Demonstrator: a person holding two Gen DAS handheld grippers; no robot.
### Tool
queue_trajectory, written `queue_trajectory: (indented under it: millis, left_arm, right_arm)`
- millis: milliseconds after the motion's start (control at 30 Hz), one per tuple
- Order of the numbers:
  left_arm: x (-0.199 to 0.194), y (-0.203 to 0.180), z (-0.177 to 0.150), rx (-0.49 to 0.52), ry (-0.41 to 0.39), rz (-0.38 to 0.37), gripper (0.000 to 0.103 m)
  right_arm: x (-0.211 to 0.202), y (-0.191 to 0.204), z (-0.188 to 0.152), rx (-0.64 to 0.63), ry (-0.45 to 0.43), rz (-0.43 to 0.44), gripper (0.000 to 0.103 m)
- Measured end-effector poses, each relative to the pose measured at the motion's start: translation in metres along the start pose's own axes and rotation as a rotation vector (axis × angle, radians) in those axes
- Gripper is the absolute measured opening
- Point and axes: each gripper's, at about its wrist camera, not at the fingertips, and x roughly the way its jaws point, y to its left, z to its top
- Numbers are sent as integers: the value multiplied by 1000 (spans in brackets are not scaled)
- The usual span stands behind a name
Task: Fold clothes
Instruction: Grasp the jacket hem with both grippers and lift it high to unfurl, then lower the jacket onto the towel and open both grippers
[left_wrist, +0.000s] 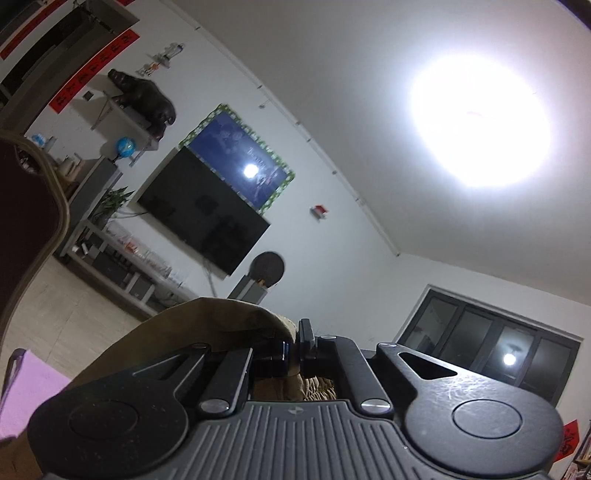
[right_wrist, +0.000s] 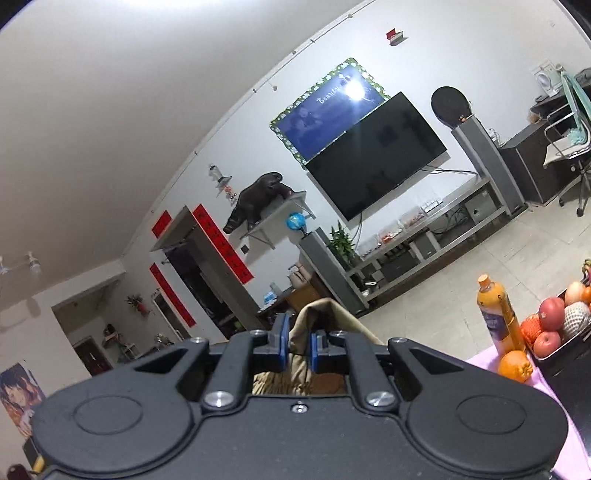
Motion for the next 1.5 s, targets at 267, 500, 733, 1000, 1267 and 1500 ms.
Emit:
queue_trajectory:
  millis: [267,500,733,1000,1267,1500]
  left_arm:
    - [138,130,-30,-89,264,285,3]
    - [162,90,21,43,122,158,3]
    - [103,94,-30,19,151,56,7]
    - [77,238,-243,-266,498,406,5]
    - [56,292,-306,-312,619,573,4]
    - [42,277,-300,-276,566,572,4]
  right_arm:
    - [142,-67,-23,43,193,-197,11]
    - [154,-53,24,-49,0,-128,11]
    - [69,-57,1,-179,-37,-49,11]
    - [108,-210,-198,12,406,-310,11]
    - [100,-268,-312,161,605,-487,11]
    - [86,-258,-298,99,555,-467,11]
